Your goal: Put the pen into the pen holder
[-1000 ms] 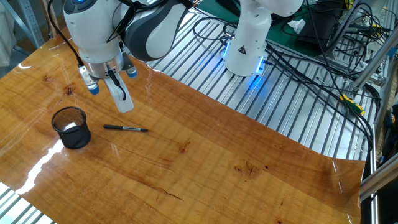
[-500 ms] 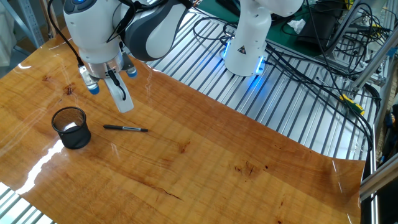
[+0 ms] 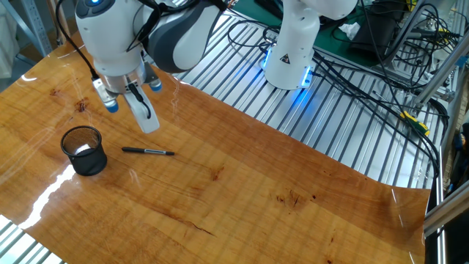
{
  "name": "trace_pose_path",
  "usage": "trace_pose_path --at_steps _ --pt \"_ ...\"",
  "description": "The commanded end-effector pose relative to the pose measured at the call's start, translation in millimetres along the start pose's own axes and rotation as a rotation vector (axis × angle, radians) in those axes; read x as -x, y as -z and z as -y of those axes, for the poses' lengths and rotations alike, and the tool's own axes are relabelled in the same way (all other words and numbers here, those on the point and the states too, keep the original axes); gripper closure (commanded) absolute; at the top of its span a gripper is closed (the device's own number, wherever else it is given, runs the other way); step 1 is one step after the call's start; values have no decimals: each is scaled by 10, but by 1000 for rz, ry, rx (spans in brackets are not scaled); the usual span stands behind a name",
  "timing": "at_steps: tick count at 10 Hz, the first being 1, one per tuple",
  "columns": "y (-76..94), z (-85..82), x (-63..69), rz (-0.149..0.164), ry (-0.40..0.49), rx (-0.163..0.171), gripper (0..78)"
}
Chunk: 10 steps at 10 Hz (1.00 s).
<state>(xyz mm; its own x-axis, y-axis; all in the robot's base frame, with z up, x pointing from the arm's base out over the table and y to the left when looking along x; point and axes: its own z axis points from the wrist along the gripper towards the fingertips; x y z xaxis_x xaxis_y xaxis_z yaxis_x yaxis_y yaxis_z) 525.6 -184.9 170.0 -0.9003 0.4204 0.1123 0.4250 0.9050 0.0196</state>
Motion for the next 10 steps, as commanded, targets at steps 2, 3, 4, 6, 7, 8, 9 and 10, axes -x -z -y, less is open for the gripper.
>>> trace_pose_path --at_steps 2,3,4,6,7,8,9,10 --pt "-102 -45 16 9 -5 -7 764" --pt "-107 -46 16 9 -6 -7 764" --pt "-212 -73 19 26 -9 -14 764" --pt "-353 -110 34 57 -23 2 764" --pt "-410 -119 45 76 -36 14 764" --pt "-455 -114 70 82 -40 19 764" --pt "-477 -92 105 81 -44 20 764" --pt "-499 -59 148 81 -50 24 764"
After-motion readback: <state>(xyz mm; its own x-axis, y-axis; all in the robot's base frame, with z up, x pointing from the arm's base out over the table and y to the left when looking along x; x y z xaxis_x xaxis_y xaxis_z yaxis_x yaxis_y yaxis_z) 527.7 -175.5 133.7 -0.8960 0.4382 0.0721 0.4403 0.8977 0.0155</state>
